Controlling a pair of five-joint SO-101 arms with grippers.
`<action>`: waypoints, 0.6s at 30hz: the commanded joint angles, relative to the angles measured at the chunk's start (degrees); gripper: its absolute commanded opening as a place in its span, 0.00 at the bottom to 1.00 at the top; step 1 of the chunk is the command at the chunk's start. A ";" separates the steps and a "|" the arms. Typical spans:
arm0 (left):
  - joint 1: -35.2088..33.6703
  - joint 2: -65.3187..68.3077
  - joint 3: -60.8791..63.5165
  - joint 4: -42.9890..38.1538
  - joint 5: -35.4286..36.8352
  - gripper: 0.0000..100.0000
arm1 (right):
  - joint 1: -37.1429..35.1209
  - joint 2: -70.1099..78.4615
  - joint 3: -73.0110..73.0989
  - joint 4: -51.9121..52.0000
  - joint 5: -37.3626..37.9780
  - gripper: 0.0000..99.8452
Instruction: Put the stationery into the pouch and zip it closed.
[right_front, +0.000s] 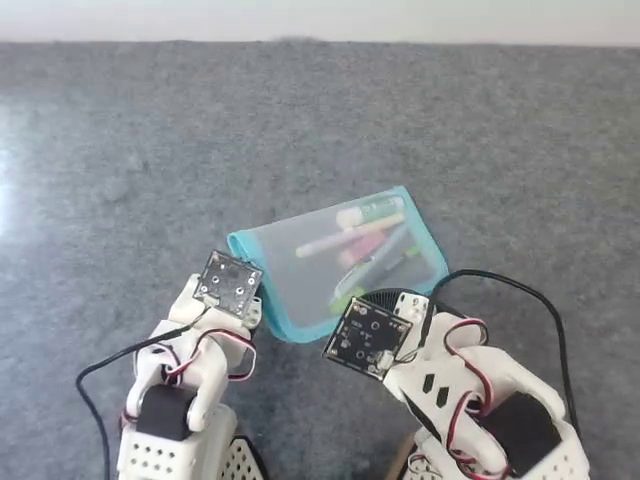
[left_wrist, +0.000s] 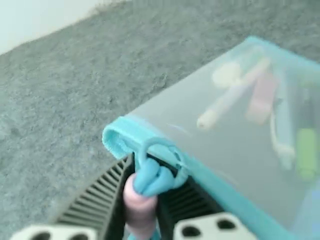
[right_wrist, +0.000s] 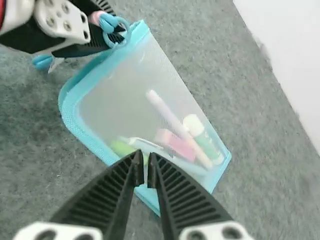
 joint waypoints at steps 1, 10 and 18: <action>-0.26 0.18 -1.01 -0.79 -0.18 0.01 | -1.45 0.75 -2.11 0.40 -0.79 0.01; 4.84 0.26 -7.52 -3.78 4.84 0.01 | -10.77 6.73 7.30 -13.67 -10.64 0.22; 9.67 0.53 -12.70 -6.33 12.92 0.01 | -11.56 1.01 7.82 -15.96 -17.58 0.28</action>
